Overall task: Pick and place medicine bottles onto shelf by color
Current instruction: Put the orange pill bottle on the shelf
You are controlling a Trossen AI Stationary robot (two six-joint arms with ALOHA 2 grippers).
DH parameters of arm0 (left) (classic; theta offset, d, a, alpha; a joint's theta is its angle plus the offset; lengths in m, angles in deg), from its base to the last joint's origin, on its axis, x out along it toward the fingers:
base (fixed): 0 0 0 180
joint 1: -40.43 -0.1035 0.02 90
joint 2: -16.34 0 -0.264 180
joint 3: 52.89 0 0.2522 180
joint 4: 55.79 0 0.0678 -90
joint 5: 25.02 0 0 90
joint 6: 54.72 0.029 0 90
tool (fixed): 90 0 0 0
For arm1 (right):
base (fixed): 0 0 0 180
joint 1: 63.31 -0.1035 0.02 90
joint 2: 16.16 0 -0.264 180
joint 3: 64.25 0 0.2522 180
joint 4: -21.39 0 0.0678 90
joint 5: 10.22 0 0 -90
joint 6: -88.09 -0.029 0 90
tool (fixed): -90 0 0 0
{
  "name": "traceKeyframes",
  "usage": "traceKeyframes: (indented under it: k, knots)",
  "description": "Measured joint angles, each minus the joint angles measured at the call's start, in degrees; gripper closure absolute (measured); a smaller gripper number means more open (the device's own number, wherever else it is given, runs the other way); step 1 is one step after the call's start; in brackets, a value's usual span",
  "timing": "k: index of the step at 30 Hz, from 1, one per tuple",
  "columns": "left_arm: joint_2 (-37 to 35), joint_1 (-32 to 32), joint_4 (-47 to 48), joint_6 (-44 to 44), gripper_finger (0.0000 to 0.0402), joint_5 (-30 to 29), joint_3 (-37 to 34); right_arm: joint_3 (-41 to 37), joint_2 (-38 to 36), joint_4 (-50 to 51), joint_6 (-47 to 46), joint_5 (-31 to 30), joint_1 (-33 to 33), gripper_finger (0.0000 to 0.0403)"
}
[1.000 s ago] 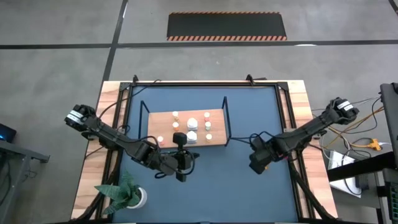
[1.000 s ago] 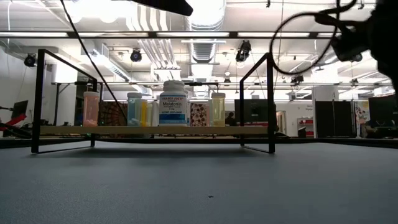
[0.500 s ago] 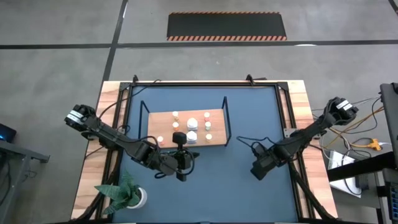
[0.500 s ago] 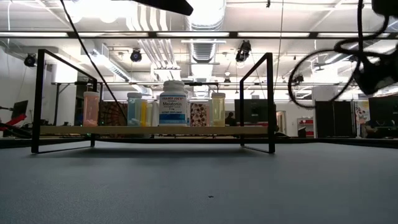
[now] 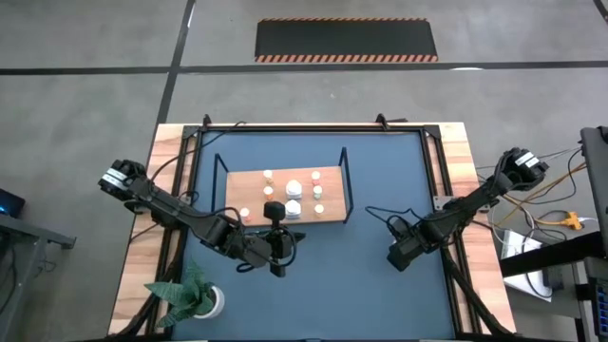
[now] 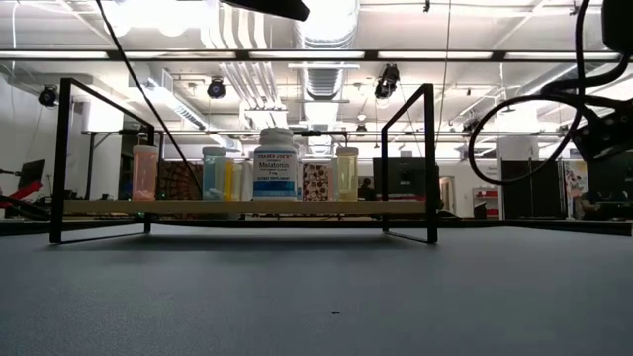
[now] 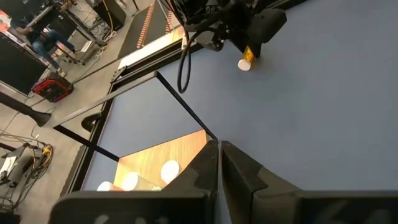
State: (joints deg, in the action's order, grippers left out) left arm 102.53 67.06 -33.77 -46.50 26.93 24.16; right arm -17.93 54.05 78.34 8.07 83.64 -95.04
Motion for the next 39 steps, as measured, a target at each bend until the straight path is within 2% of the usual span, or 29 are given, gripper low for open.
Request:
traceKeyframes:
  k: [10, 18, 22, 25, 33, 39]
  knots:
    - [0.0, -0.02, -0.25, 0.14, 0.0402, 0.0, -0.11, 0.04, -0.08, -0.23, 3.21, -1.85, -0.02, 0.0315]
    - [0.0, -0.02, -0.29, 0.1, 0.0402, 0.0, -0.13, 0.08, -0.26, -0.45, 5.89, -2.27, 0.0, 0.0309]
    - [0.0, -0.02, -0.33, 0.09, 0.0402, 0.02, -0.13, 1.88, -0.36, -1.44, 10.87, -3.63, 0.11, 0.0308]
    - [0.0, -0.02, -0.37, 0.04, 0.0402, 0.02, -0.15, 3.03, -0.46, -6.7, 19.86, -5.21, 0.0, 0.0308]
    - [0.0, -0.02, -4.08, -0.37, 0.0402, 0.07, -0.22, 3.02, -0.45, -38.1, 56.73, -16.19, 2.28, 0.0308]
    - [0.0, -0.02, -9.23, -0.54, 0.0402, 0.11, -0.33, 1.98, 0.01, -63.02, 80.86, -17.16, 5.08, 0.0308]
